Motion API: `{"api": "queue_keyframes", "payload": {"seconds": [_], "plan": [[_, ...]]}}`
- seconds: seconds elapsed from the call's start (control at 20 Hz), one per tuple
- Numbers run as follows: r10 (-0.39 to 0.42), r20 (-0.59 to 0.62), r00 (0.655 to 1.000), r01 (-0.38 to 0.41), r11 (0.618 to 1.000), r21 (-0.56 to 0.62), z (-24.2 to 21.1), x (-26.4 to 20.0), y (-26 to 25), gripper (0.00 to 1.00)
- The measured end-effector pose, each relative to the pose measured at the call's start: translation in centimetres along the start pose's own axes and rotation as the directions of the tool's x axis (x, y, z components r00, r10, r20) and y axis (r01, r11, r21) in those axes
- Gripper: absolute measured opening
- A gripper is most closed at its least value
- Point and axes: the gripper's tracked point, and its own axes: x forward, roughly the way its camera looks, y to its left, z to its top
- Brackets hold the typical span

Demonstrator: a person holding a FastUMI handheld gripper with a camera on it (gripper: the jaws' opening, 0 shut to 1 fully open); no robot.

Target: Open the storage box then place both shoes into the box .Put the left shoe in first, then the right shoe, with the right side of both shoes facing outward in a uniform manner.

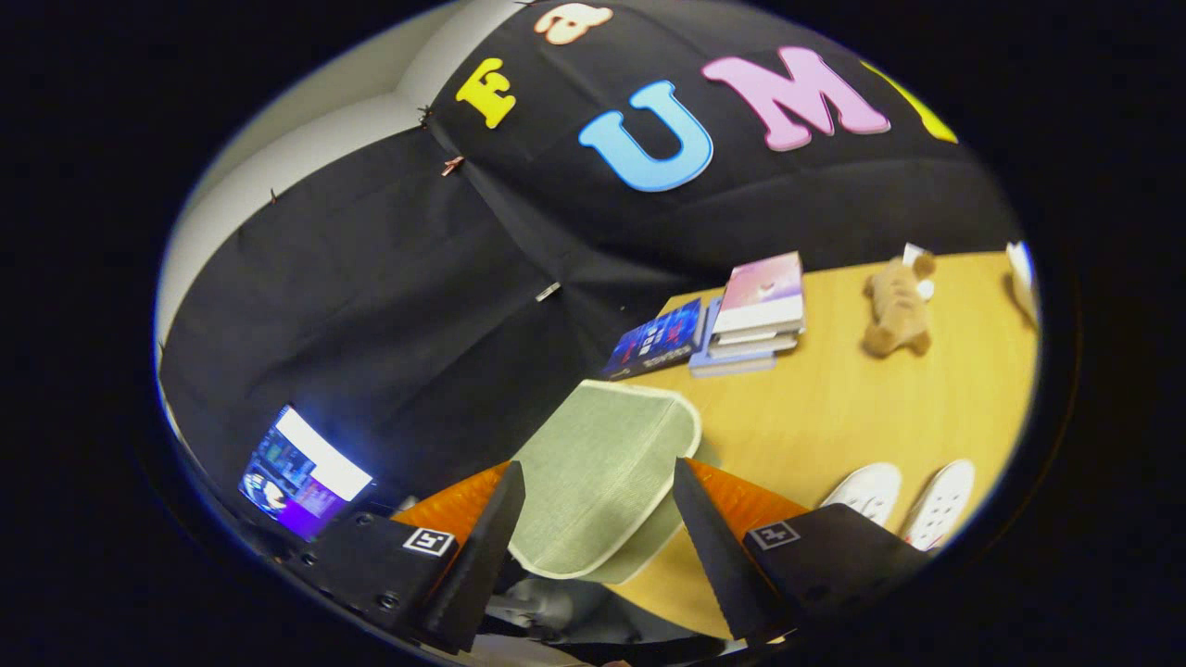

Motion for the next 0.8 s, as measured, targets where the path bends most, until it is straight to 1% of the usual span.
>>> {"api": "queue_keyframes", "payload": {"seconds": [0.1, 0.2, 0.35, 0.45, 0.55, 0.7, 0.8], "plan": [[0.067, -0.074, 0.995, -0.058, 0.992, 0.108, -2.7, 1.5, -0.5, 0.99], [0.13, -0.123, 0.984, -0.103, 0.973, 0.206, -4.9, 2.8, -0.9, 0.99], [0.187, -0.178, 0.966, -0.123, 0.94, 0.319, -7.6, 4.2, -2.1, 0.98], [0.228, -0.198, 0.953, -0.135, 0.907, 0.398, -9.1, 4.8, -2.6, 0.98], [0.291, -0.201, 0.936, -0.155, 0.848, 0.507, -10.3, 5.3, -2.4, 0.98], [0.362, -0.187, 0.913, -0.172, 0.758, 0.629, -11.3, 6.7, -2.7, 0.98], [0.435, -0.135, 0.89, -0.222, 0.674, 0.705, -10.7, 6.6, -1.6, 0.98]]}}
